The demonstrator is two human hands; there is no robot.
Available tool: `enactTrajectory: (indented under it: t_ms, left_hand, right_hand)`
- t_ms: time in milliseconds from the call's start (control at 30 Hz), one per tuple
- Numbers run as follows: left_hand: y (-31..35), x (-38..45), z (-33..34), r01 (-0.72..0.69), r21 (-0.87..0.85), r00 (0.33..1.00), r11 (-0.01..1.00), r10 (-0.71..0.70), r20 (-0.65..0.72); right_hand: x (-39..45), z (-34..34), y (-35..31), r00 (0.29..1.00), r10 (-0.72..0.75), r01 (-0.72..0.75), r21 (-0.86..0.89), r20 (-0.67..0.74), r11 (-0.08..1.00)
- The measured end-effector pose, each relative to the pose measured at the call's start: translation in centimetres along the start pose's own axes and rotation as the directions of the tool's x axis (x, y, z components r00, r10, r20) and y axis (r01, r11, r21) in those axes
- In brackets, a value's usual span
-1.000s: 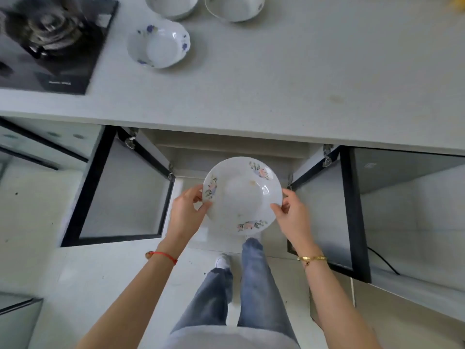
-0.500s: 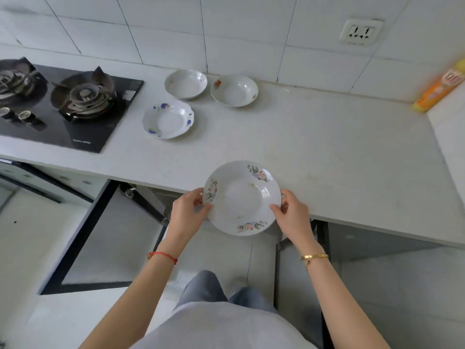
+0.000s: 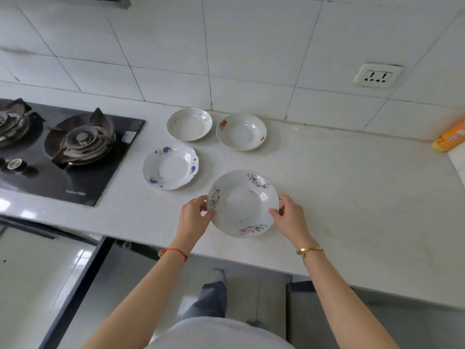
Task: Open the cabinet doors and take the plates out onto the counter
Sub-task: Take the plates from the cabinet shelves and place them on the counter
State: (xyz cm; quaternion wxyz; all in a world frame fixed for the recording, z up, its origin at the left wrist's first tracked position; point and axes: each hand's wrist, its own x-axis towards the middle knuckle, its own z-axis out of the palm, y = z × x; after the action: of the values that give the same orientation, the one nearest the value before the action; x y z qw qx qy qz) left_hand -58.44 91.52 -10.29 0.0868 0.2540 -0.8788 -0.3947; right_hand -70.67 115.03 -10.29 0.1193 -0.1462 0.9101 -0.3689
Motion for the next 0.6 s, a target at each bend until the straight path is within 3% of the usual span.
enactTrajectory:
  t_ms: [267,600]
  left_hand:
    - [-3.1,7.8,-0.2,0.014,-0.034,0.995,0.999,-0.010,0.099]
    - [-4.4,11.8,0.8,0.085,-0.035,0.983,0.996,-0.078,0.167]
  right_hand:
    - [6.0,3.9,-1.7,0.994,0.113,-0.113,0.007,-0.009,0.994]
    - [10.0,5.9,-1.4,0.983,0.184,-0.184,-0.020,0.019,0.983]
